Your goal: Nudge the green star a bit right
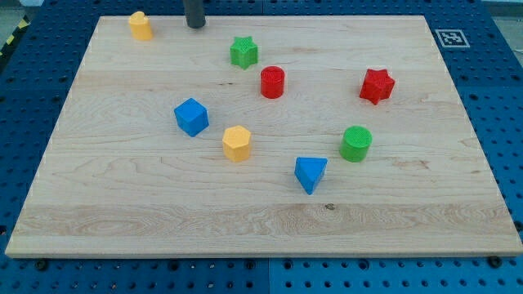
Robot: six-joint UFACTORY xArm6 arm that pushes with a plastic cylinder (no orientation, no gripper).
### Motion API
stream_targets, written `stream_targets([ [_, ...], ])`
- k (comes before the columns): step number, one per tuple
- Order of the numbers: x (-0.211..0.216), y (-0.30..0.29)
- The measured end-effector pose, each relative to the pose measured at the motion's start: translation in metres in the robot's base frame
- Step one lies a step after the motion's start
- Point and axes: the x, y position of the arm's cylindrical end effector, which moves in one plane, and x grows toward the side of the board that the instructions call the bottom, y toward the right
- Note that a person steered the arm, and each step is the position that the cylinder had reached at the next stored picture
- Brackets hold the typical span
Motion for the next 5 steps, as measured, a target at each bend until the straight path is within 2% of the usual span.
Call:
stream_targets([
  [1,0.012,0.004],
  [5,0.173,0.093],
])
